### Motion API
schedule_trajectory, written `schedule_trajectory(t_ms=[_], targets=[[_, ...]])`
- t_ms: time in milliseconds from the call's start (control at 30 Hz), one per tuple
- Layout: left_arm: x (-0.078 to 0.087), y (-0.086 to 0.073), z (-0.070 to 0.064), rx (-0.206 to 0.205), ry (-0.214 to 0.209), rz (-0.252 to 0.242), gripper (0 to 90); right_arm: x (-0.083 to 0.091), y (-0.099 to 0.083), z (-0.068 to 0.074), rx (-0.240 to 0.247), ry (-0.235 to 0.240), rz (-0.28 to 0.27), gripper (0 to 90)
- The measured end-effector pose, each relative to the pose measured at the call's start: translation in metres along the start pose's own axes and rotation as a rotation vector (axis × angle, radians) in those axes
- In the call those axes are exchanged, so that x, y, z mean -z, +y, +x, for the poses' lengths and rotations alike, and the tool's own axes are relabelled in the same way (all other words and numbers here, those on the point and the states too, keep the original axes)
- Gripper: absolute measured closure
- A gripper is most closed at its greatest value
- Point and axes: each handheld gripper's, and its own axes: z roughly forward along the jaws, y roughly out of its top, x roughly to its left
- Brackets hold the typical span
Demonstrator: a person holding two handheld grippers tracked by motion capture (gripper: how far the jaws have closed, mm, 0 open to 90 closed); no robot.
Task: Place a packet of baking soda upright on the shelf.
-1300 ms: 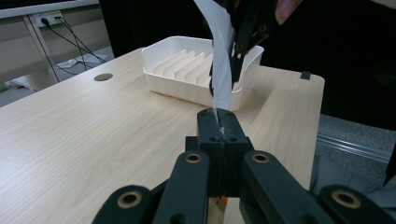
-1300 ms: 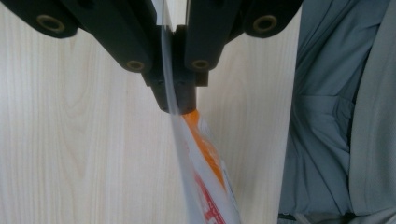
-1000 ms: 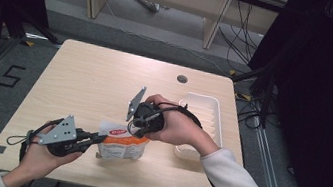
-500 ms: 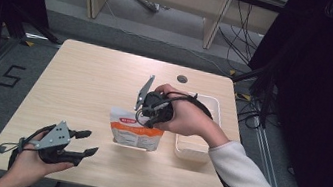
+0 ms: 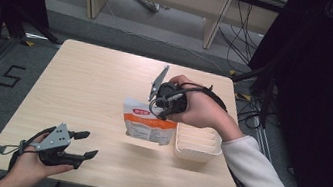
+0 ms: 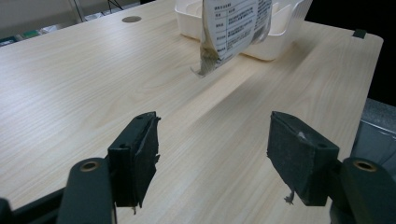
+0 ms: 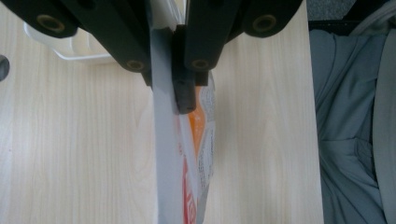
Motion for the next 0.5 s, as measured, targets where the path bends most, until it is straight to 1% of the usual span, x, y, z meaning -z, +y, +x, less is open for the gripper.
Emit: schedule_trajectory(t_ms=[33, 67, 100, 133, 167, 200, 267, 300, 367, 400, 433, 467, 500], targets=[[0.001, 0.000, 0.000, -0.011, 0.006, 0.005, 33.6, 0.002, -0.001, -0.001, -0.007, -0.005, 0.006, 90.0], [0.001, 0.001, 0.000, -0.015, 0.008, 0.007, 33.6, 0.004, -0.002, -0.003, 0.010, -0.003, -0.004, 90.0], [0.001, 0.001, 0.000, -0.015, 0.008, 0.007, 33.6, 0.004, -0.002, -0.003, 0.010, -0.003, -0.004, 90.0], [0.001, 0.002, 0.001, -0.037, -0.001, 0.007, 33.6, 0.007, -0.005, -0.004, 0.002, -0.018, -0.005, 90.0], [0.001, 0.001, 0.000, -0.020, 0.002, 0.006, 33.6, 0.008, -0.006, -0.004, -0.025, -0.007, -0.002, 90.0], [0.001, 0.001, 0.000, -0.016, 0.002, 0.004, 33.6, 0.010, -0.007, -0.007, -0.001, -0.019, -0.008, 90.0], [0.001, 0.001, 0.000, -0.001, 0.002, 0.003, 33.8, 0.011, -0.008, -0.008, 0.000, -0.018, -0.018, 90.0], [0.001, 0.001, 0.000, -0.001, 0.002, 0.003, 33.9, 0.012, -0.009, -0.007, -0.006, -0.025, -0.012, 90.0], [0.001, 0.001, 0.001, -0.003, 0.002, 0.001, 33.9, 0.012, -0.009, -0.008, -0.004, -0.026, -0.008, 90.0], [0.001, 0.001, 0.000, -0.003, 0.000, 0.001, 33.9, 0.014, -0.010, -0.009, 0.008, -0.031, -0.001, 90.0], [0.001, 0.001, 0.000, -0.003, 0.000, 0.001, 33.9, 0.015, -0.011, -0.009, -0.003, -0.030, 0.007, 90.0], [0.001, 0.002, 0.002, -0.027, -0.001, 0.003, 33.9, 0.015, -0.012, -0.011, 0.010, -0.035, 0.003, 90.0], [0.001, 0.002, 0.001, -0.023, -0.002, 0.002, 33.9, 0.017, -0.013, -0.011, 0.004, -0.028, 0.003, 90.0]])
